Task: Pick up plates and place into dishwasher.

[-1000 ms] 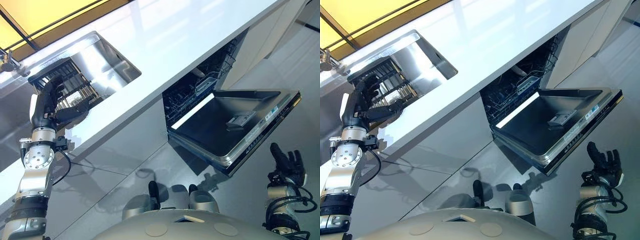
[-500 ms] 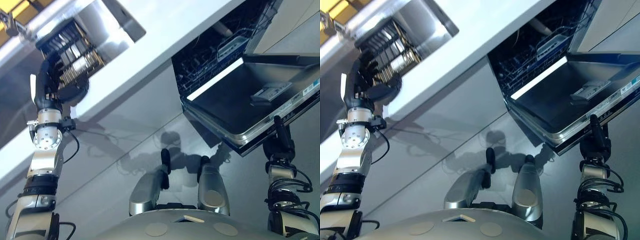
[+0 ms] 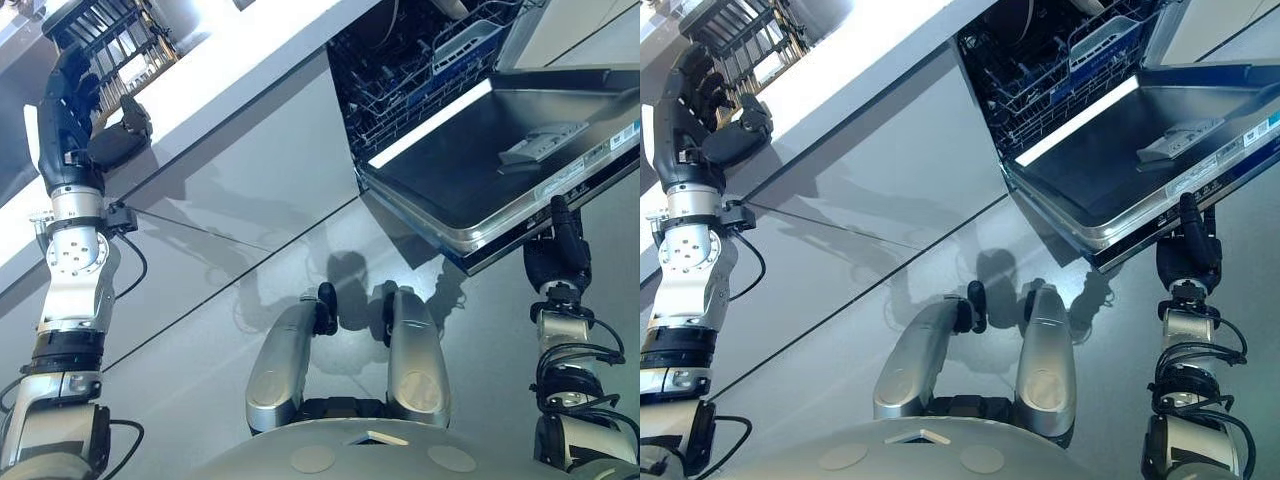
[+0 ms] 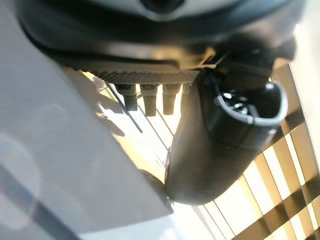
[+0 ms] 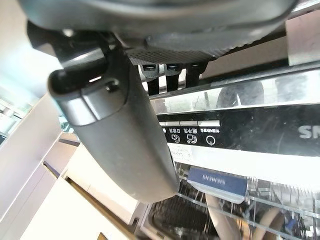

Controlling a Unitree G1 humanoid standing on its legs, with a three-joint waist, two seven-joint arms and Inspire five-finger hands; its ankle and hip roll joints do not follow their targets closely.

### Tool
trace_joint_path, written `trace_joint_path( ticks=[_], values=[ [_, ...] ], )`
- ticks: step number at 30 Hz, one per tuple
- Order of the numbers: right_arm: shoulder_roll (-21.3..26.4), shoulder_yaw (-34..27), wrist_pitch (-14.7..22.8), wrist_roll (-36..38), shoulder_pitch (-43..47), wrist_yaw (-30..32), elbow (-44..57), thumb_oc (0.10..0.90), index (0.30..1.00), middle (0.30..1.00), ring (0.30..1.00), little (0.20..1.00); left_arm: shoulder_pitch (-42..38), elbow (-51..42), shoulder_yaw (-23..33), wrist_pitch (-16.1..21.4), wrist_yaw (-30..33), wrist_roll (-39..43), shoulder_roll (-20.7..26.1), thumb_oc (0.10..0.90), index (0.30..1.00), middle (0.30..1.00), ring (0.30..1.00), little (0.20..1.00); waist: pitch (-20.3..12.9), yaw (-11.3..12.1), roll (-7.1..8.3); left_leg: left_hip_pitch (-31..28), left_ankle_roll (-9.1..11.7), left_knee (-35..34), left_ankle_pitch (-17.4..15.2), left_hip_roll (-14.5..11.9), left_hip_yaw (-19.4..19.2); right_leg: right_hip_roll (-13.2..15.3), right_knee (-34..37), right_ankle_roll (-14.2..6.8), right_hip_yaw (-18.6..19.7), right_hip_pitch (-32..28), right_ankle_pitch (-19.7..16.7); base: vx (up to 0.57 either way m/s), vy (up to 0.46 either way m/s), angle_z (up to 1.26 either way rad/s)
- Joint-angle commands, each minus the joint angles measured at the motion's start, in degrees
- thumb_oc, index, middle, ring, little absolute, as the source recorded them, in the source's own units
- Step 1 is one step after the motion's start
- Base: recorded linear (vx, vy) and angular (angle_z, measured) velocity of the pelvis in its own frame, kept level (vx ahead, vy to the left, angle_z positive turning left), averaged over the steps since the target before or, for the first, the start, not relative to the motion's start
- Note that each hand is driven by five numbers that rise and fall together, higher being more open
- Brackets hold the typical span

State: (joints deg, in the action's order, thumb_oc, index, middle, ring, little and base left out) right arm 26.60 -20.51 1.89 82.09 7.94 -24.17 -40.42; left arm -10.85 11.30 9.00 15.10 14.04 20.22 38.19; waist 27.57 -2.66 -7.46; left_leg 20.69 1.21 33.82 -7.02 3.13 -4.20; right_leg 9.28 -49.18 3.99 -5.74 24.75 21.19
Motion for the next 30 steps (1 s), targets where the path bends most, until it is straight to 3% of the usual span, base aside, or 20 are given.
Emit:
trace_joint_path(
  ticks=[1, 5, 15, 21, 26, 28, 30],
  values=[
    [-0.3, 8.2, -10.5, -2.4, -0.5, -21.4, 17.6, 0.800, 0.900, 0.900, 0.900, 0.900, 2.9, -3.3, 5.9, 6.9, 1.4, -1.6, 0.9, 0.800, 0.900, 0.900, 0.900, 0.900, -2.0, 0.6, -0.24, 1.5, -1.5, 4.8, -0.1, 1.3, 0.6, -2.9, 3.4, 0.8, -2.2, -3.2, -3.3, 0.04, 0.057, -0.04],
    [0.1, 12.7, -12.8, -3.9, 1.4, -25.2, 27.9, 0.800, 0.900, 0.900, 0.900, 0.900, 2.5, -3.0, 6.5, 7.6, 2.8, -3.1, 2.0, 0.800, 0.900, 0.900, 0.900, 0.900, -1.6, 1.1, -0.02, 2.5, -1.3, 5.7, 1.0, 1.2, 0.5, -2.8, 3.2, 0.3, -1.7, -2.3, -3.7, 0.02, 0.037, -0.09],
    [-4.8, 22.4, -20.2, -6.1, 10.6, -17.6, 51.3, 0.800, 0.900, 0.900, 0.900, 0.900, 2.6, -1.8, 8.4, 6.9, 1.5, -0.8, 3.0, 0.800, 0.900, 0.900, 0.900, 0.900, -2.1, 2.3, -1.33, 1.3, -1.2, 6.4, 2.2, 2.6, 0.1, -1.9, 2.6, 0.5, -0.8, -3.2, -4.1, 0.06, 0.090, -0.10],
    [-8.2, 26.4, -21.2, -7.3, 12.9, -15.7, 58.3, 0.800, 0.900, 0.900, 0.900, 0.900, 1.8, -0.5, 7.2, 6.4, 0.7, 0.0, 2.9, 0.800, 0.900, 0.900, 0.900, 0.900, -2.8, 2.8, -1.54, -0.9, -1.8, 6.4, 1.0, 3.6, 0.1, -1.2, 3.0, 0.7, -0.8, -5.0, -4.2, 0.07, 0.075, 0.07],
    [-9.4, 28.4, -18.6, -11.7, 14.3, -11.0, 60.2, 0.800, 0.900, 0.900, 0.900, 0.900, 0.7, 0.6, 5.6, 5.9, -0.2, 0.4, 2.9, 0.800, 0.900, 0.900, 0.900, 0.900, -4.1, 3.4, -1.40, -3.4, -2.3, 4.8, -0.3, 4.1, 0.2, -0.7, 4.3, 0.4, -1.0, -7.1, -4.8, 0.08, 0.051, 0.12],
    [-9.0, 27.7, -13.0, -18.1, 13.9, -3.6, 58.9, 0.800, 0.900, 0.900, 0.900, 0.900, 1.0, 0.8, 5.4, 5.8, -0.8, 0.8, 2.9, 0.800, 0.900, 0.900, 0.900, 0.900, -4.7, 3.4, -1.18, -4.8, -2.5, 3.8, -0.8, 4.2, 0.2, -0.3, 4.9, 0.2, -1.2, -8.1, -5.0, 0.09, 0.038, 0.18],
    [-8.3, 26.2, -9.0, -24.6, 12.6, -0.3, 56.7, 0.800, 0.900, 0.900, 0.900, 0.900, 1.9, 0.5, 5.6, 5.9, -1.1, 1.0, 2.5, 0.800, 0.900, 0.900, 0.900, 0.900, -5.4, 3.4, -1.00, -5.8, -2.6, 2.6, -0.9, 4.1, 0.3, -0.2, 5.9, -0.1, -1.3, -8.8, -5.4, 0.06, 0.034, 0.19]
  ],
)
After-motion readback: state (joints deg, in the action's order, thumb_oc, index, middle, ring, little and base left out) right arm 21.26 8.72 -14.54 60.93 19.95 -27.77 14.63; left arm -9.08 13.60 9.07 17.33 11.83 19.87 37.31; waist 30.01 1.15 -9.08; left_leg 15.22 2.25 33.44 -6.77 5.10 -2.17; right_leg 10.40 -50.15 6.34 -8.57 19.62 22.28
